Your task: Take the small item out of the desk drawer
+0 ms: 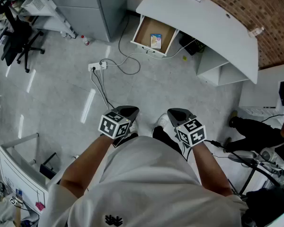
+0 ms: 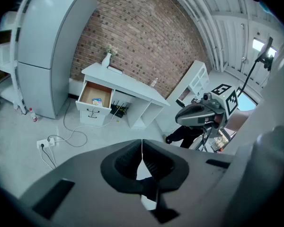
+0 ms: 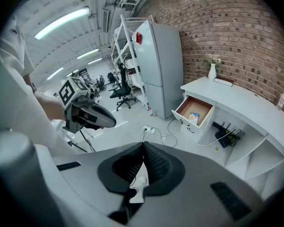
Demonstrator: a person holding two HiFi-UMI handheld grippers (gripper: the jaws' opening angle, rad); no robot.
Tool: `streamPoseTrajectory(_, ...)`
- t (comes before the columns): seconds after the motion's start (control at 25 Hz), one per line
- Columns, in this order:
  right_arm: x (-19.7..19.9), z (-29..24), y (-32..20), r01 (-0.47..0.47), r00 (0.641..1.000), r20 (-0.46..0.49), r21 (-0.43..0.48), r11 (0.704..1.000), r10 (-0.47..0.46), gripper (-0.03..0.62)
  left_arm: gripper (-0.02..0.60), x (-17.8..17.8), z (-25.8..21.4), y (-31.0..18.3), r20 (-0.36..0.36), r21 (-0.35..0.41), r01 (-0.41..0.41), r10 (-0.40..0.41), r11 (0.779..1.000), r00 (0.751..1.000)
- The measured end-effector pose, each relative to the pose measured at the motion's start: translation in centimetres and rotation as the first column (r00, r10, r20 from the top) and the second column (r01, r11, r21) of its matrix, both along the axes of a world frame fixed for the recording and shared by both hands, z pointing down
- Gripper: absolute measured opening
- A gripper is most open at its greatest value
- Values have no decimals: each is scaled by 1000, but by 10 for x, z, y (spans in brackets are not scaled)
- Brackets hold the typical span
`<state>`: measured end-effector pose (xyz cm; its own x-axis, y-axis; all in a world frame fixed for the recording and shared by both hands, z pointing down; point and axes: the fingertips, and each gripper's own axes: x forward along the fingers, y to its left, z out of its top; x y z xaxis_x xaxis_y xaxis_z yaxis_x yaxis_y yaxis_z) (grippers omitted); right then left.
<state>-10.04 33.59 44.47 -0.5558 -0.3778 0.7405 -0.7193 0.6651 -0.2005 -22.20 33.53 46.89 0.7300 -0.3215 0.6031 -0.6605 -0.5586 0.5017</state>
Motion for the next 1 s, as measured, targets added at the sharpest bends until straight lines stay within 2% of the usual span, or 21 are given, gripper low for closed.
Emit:
streamPoseTrajectory(0.24, -11, 13, -3, -32, 999, -41, -110, 993, 28, 29, 25, -1, 1, -11, 5, -30, 15, -15, 999, 1000)
streamPoseTrajectory(0.44, -7, 16, -21, -74, 995, -75, -120, 990, 65, 29, 25, 6, 1, -23, -1, -39, 4, -4, 999, 1000)
streamPoseTrajectory(0.72, 9, 20, -36, -102, 994, -46, -139, 985, 96, 29, 25, 27, 14, -41, 7, -62, -6, 6, 998, 1000)
streamPoseTrajectory(0.96, 43, 28, -87, -94, 996, -19, -133, 987, 93, 35, 28, 57, 19, -93, 32, -58, 30, -29, 998, 999)
streamPoseTrajectory(1.0, 51, 29, -99, -83, 997, -12, -138, 987, 83, 61, 29, 65, 19, -106, 32, -62, 47, -45, 997, 998)
